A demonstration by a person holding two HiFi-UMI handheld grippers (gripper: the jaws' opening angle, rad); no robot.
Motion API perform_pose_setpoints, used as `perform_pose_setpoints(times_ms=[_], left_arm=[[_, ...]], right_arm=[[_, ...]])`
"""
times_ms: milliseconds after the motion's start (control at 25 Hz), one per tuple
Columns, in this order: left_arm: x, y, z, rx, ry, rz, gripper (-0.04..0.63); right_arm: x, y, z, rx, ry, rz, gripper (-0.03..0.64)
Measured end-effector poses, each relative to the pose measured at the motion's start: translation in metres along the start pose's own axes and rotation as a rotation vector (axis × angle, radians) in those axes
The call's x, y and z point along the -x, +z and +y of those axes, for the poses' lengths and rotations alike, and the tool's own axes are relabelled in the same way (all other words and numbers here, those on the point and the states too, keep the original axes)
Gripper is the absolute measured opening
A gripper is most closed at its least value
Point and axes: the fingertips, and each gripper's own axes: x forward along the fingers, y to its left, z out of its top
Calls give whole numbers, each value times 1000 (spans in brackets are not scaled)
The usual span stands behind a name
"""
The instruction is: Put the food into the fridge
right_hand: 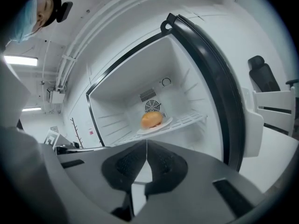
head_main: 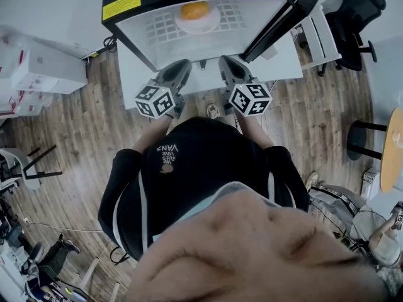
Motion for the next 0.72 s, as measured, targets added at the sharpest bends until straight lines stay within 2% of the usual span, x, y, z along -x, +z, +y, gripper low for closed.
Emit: perform_pose_setpoints(times_ms=[720], left_arm=[[22, -13, -5, 12, -44, 32, 40]], right_arm=[[20, -16, 17, 9, -56, -10, 15]])
